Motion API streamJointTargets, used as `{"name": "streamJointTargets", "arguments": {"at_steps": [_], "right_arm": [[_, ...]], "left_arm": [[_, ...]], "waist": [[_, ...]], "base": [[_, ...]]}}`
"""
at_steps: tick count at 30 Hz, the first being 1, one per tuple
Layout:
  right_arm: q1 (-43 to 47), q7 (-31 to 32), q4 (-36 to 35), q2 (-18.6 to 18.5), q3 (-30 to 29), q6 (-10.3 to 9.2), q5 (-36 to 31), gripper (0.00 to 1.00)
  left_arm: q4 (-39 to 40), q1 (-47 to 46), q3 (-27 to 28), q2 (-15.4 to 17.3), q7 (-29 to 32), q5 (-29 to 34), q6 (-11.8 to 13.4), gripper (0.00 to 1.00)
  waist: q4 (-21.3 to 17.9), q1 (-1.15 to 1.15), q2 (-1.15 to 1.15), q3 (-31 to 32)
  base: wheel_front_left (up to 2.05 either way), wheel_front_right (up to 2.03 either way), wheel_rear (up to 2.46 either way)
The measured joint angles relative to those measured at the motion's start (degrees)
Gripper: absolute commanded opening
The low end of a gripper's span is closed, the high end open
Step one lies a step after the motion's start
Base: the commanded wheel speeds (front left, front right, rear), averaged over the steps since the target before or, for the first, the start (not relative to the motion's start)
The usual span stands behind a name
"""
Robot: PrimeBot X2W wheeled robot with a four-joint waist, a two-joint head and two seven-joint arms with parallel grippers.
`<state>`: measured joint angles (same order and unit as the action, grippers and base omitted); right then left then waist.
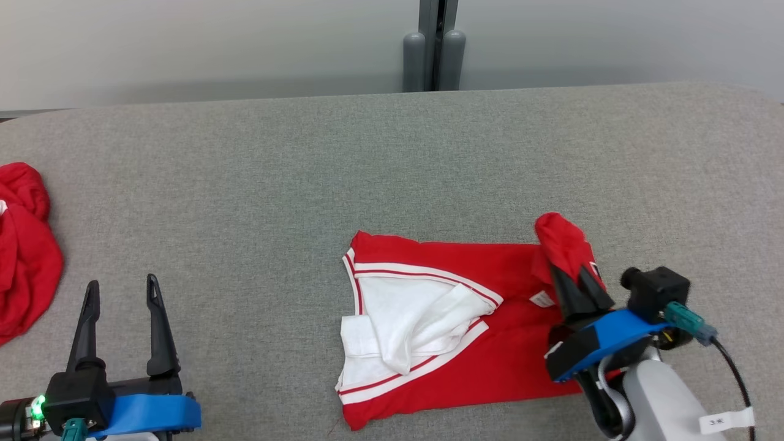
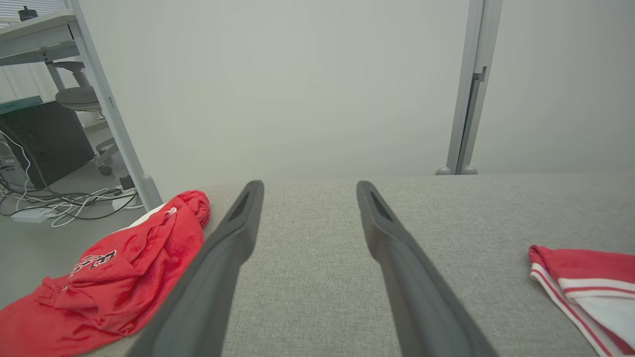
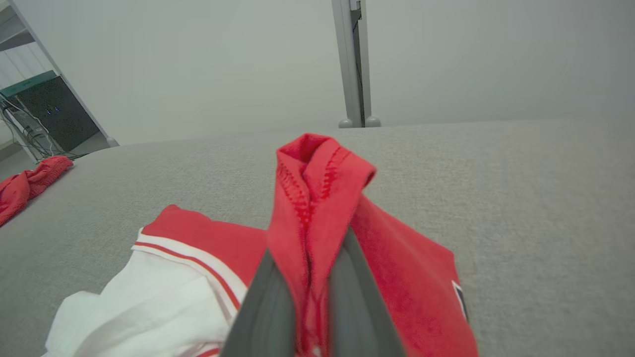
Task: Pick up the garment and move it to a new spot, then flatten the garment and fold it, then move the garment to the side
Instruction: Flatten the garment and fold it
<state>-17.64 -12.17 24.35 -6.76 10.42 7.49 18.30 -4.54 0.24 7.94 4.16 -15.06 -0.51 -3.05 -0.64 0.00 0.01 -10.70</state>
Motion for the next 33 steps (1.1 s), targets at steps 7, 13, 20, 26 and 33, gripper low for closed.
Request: {"name": "streamJointTargets", "arguments": {"at_steps": [7, 13, 20, 26, 33], "right_arm": [[-3.8, 0.0, 1.0, 3.3, 8.0, 0.00, 2.9, 0.00], [-6.5, -0.6, 2.9, 3.8, 16.4, 0.00, 8.0, 0.00], [-9.2, -2.1, 5.9, 3.9, 21.9, 0.00, 12.9, 0.00], [-11.1, -2.6, 9.6, 3.9, 25.0, 0.00, 15.7, 1.00], [-11.6, -2.8, 10.2, 3.9, 23.7, 0.00, 14.3, 1.00]], "left_arm": [[-0.6, -0.1, -0.9, -0.1, 0.0, 0.0, -0.4, 1.00], [-1.1, -0.5, -1.9, -0.2, 0.0, 0.1, -0.5, 1.00], [-1.8, -1.4, -2.6, -0.2, 0.0, 0.1, -0.6, 1.00], [-2.2, -1.7, -2.7, -0.3, 0.0, 0.0, -0.6, 1.00], [-2.2, -1.8, -2.5, -0.3, 0.0, 0.0, -0.5, 1.00]], "waist": [[1.2, 0.00, 0.00, 0.3], [2.7, 0.00, 0.00, 0.3], [3.9, 0.00, 0.00, -0.5], [4.0, 0.01, 0.00, -0.9], [2.7, 0.00, 0.00, 0.0]], "base": [[0.00, 0.00, 0.00], [0.00, 0.00, 0.00], [0.00, 0.00, 0.00], [0.00, 0.00, 0.00], [0.00, 0.00, 0.00]]}}
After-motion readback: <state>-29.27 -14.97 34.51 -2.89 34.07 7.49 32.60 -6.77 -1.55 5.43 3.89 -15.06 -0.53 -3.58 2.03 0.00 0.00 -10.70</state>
